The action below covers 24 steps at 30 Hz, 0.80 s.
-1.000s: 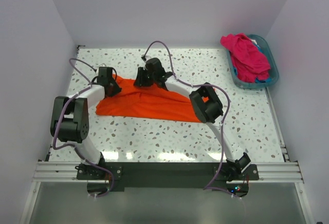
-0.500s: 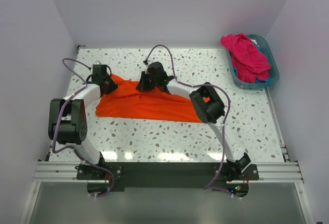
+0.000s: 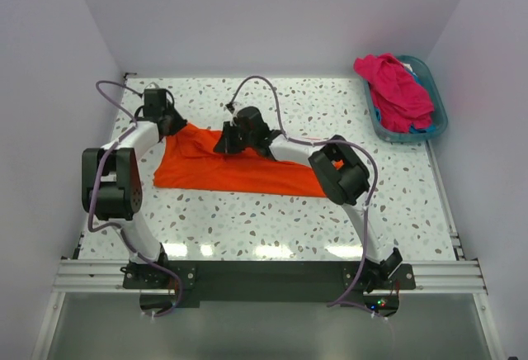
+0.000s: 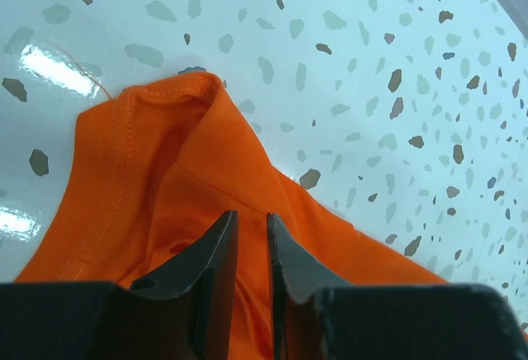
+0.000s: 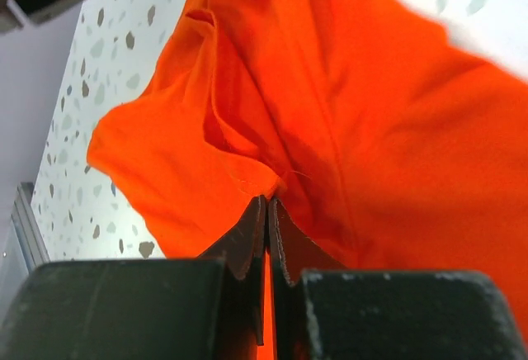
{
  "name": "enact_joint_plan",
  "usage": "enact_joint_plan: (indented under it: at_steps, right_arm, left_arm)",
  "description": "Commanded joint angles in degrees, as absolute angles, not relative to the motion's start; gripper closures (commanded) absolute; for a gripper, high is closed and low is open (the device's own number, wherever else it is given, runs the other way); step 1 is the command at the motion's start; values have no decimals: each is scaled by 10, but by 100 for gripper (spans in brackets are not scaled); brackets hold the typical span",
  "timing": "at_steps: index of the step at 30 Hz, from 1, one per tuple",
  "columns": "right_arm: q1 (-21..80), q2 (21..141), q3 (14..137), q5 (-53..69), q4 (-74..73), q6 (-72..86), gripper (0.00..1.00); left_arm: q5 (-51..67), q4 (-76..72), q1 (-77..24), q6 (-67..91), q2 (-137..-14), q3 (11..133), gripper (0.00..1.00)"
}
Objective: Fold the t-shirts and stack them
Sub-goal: Fold the tshirt
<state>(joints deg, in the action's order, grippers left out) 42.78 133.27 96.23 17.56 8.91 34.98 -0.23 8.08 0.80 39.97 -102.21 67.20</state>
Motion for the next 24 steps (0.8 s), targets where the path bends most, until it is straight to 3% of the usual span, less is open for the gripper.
enact_joint_plan:
  at_steps: [1, 14, 17, 18, 21, 24]
  right_arm:
    - [445, 1289, 940, 186, 141, 338, 100]
    - [463, 1247, 847, 186, 184, 322, 98]
    - [465, 1236, 836, 189, 193, 320, 91]
    - [465, 1233, 834, 189, 193, 316, 79]
    - [464, 1219, 831, 178, 178, 300, 67]
    - [464, 1192, 822, 159, 160, 280, 61]
  left_arm:
    - [12, 83, 15, 400, -1043, 704, 75]
    - [22, 83, 19, 391, -1085, 714, 75]
    - [19, 86, 20, 388, -1092, 715, 75]
    - [17, 88, 20, 387, -1093, 715, 75]
    - [14, 95, 25, 393, -1102, 711, 75]
    - [8, 91, 35, 403, -1099, 694, 75]
